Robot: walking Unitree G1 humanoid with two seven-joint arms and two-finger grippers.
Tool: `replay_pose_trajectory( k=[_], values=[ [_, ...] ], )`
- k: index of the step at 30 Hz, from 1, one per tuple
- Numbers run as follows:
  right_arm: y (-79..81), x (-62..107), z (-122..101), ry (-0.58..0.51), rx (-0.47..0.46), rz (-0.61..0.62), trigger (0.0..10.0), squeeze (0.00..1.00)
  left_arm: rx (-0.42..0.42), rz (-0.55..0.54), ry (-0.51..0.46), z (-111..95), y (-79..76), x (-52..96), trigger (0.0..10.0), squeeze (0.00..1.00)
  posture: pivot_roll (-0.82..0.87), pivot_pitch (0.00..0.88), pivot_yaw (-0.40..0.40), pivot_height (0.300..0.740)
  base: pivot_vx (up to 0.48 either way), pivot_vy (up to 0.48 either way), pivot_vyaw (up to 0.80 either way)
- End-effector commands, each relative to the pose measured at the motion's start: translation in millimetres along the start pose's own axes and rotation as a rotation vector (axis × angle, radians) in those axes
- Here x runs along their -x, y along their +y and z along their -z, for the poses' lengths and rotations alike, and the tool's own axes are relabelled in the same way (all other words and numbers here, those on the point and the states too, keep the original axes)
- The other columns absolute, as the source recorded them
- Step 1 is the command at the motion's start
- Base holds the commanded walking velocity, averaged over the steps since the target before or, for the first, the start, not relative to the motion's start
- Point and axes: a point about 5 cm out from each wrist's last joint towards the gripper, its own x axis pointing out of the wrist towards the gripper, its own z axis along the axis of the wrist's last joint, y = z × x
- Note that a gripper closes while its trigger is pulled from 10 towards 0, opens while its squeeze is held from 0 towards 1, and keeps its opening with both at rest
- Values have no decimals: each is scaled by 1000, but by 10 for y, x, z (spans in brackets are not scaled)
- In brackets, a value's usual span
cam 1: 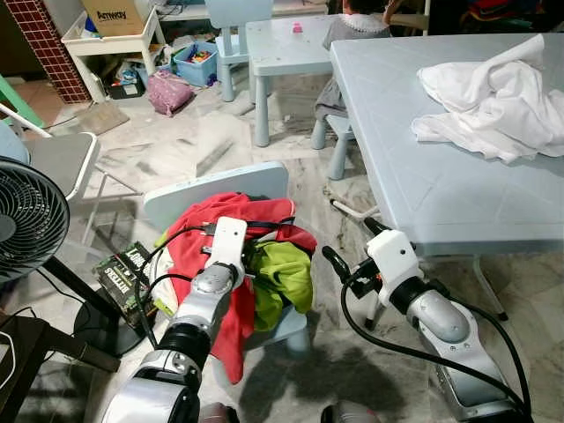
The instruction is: Hang hanger
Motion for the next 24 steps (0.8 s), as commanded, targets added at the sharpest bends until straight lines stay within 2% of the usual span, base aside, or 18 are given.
replay_pose_trajectory(
  k=[1,5,11,12,13,14,15,16,17,19,24],
  values=[
    [10,-10,-6,-8,1,-6,10000,0,-9,-19,-11,14,93,22,0,0,-124,29,30,740,0,0,0],
    [16,-7,-4,-8,2,-6,10000,0,-23,-21,-6,44,203,60,0,0,-122,35,27,740,0,0,0],
    [18,1,2,-5,1,-7,10000,0,-85,4,29,161,399,155,0,0,-114,42,23,740,0,0,0],
    [22,-4,5,-4,1,-8,10000,0,-106,5,63,235,468,174,3412,0,-112,45,22,740,0,0,0],
    [22,-4,5,-4,1,-8,10000,0,-106,5,63,235,468,174,3412,0,-112,45,22,740,0,0,0],
    [25,-12,3,-4,1,-11,10000,0,-127,13,97,294,510,180,7412,0,-112,45,17,740,0,0,0],
    [26,-17,0,-5,2,-12,10000,0,-125,16,107,309,521,179,10000,0,-112,45,17,740,0,0,0],
    [26,-17,0,-5,2,-12,10000,0,-125,16,107,309,521,179,10000,0,-112,45,17,740,0,0,0],
    [27,-22,-3,-5,4,-14,10000,0,-123,23,117,320,528,173,10000,1000,-113,45,14,740,0,0,0],
    [28,-23,-4,-5,6,-16,10000,0,-124,24,119,318,532,170,10000,1000,-113,45,14,740,0,0,0],
    [7,-17,-1,-1,17,-15,10000,0,-200,73,99,237,483,141,10000,1000,-116,45,12,740,0,0,0]
  ],
)
